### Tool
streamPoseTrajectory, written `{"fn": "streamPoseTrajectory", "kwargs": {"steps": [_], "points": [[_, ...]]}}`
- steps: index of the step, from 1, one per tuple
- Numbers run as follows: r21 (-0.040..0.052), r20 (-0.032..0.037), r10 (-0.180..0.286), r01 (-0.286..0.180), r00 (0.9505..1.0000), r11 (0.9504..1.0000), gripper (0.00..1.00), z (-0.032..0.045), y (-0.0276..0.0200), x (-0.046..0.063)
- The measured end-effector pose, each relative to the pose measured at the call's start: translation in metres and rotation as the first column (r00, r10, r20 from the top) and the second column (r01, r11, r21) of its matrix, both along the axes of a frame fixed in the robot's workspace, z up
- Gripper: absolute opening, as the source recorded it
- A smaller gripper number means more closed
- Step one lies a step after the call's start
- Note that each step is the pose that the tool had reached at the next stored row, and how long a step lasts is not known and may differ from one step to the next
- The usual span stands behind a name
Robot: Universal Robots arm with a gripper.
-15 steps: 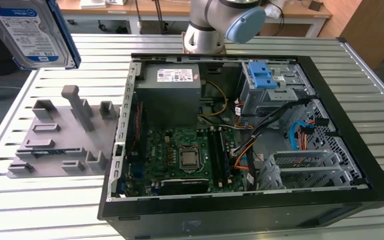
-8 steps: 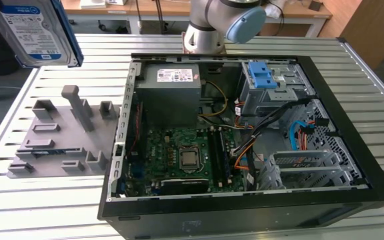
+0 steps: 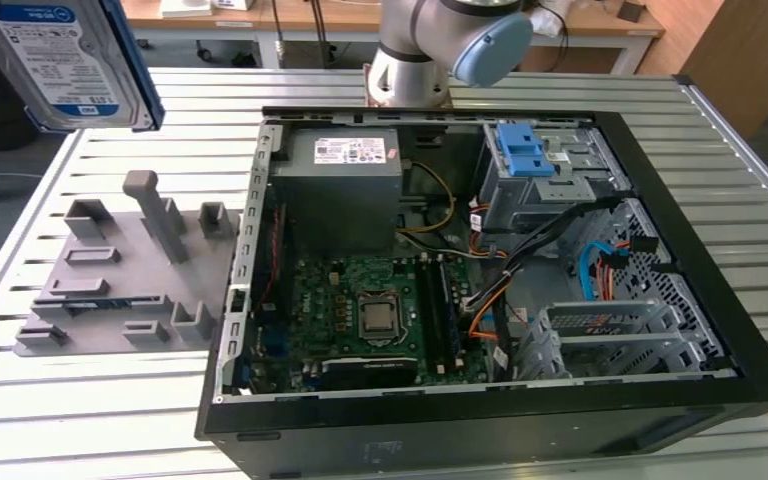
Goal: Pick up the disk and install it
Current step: 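Pick up the disk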
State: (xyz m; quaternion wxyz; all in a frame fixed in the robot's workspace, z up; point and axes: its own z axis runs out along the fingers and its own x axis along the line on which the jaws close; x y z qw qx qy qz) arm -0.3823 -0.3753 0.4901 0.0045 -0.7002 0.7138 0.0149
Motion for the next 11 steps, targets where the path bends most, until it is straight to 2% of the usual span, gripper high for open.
{"fn": "streamPoseTrajectory", "kwargs": {"steps": [1,3,7,11], "points": [[0.0002,-0.0002,0.0,0.0,1.0,1.0,0.37,0.0,-0.0018,0.0],[0.0002,-0.0012,0.0,0.0,1.0,1.0,0.37,0.0,-0.0094,0.001],[0.0003,-0.0021,0.0,0.0,1.0,1.0,0.37,0.0,-0.0167,0.003],[0.0002,-0.0031,0.0,0.0,1.0,1.0,0.37,0.0,-0.018,0.009]]}}
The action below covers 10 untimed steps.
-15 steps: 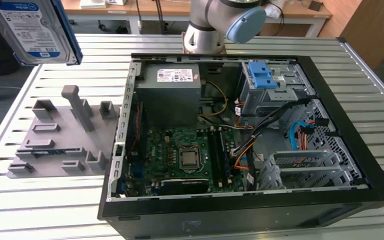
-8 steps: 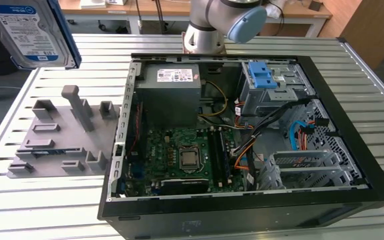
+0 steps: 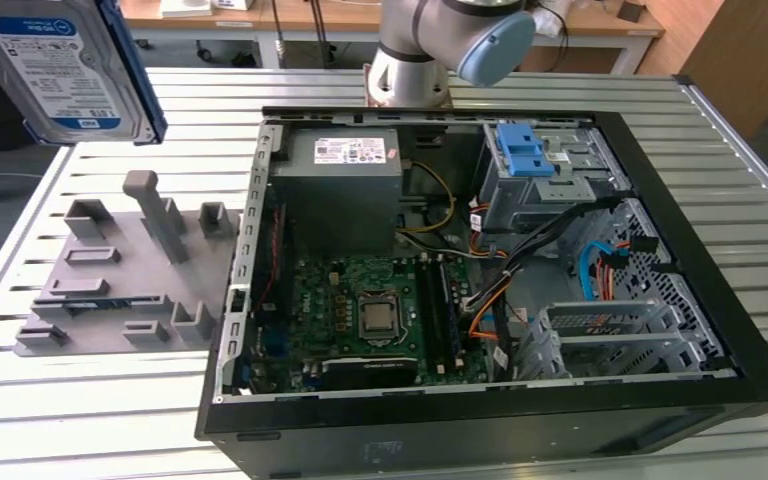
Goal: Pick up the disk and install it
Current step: 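Pick up the disk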
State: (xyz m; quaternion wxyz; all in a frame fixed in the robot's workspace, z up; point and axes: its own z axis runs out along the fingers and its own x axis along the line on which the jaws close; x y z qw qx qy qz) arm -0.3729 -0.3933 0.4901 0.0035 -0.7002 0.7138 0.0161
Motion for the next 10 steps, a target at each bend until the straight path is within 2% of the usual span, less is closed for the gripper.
{"fn": "streamPoseTrajectory", "kwargs": {"steps": [10], "points": [[0.0,-0.0006,0.0,0.0,1.0,1.0,0.37,0.0,0.0,0.022]]}}
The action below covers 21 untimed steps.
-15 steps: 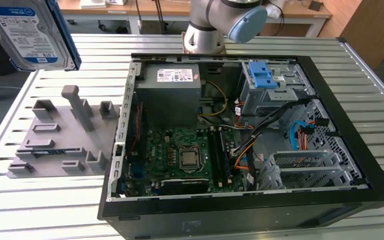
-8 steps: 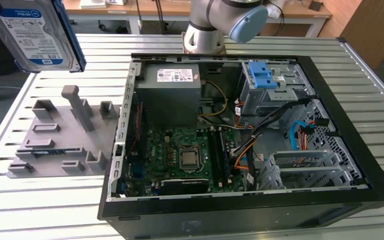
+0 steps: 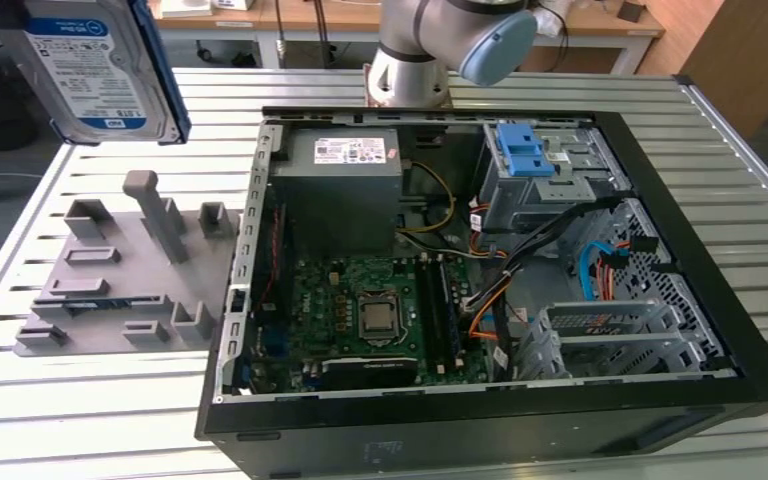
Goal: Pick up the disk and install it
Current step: 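Pick up the disk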
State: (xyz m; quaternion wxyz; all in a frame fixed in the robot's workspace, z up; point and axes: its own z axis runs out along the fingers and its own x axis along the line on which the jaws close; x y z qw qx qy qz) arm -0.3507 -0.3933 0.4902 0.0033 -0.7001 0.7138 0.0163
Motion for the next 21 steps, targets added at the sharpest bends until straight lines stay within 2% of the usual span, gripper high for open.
{"fn": "streamPoseTrajectory", "kwargs": {"steps": [7,21], "points": [[0.0001,0.0,0.0,0.0,1.0,1.0,0.37,-0.0001,0.0,0.012],[0.0,-0.004,0.0,0.0,1.0,1.0,0.37,0.0,0.0,0.06]]}}
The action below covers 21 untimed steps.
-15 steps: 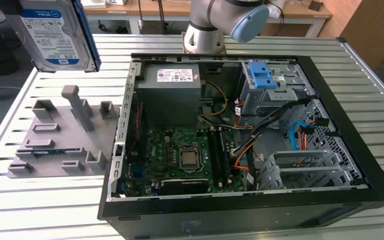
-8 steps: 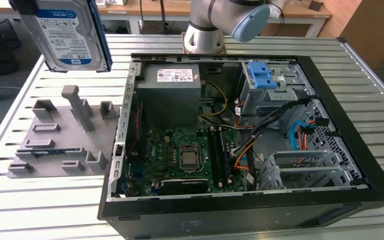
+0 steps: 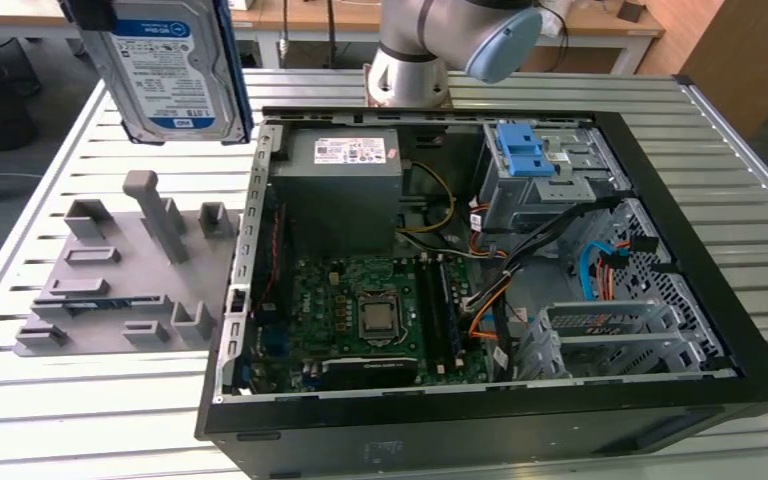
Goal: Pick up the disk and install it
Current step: 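Pick up the disk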
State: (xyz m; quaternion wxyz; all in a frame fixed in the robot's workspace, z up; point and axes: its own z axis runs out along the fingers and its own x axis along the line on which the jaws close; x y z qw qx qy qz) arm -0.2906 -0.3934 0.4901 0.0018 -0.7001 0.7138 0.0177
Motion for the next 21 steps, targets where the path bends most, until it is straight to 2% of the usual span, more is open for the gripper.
{"fn": "streamPoseTrajectory", "kwargs": {"steps": [5,21], "points": [[0.0001,-0.0016,0.0,0.0,1.0,1.0,0.37,-0.0001,0.0,0.016],[0.0,-0.0043,0.0,0.0,1.0,1.0,0.37,0.0,0.0,0.053]]}}
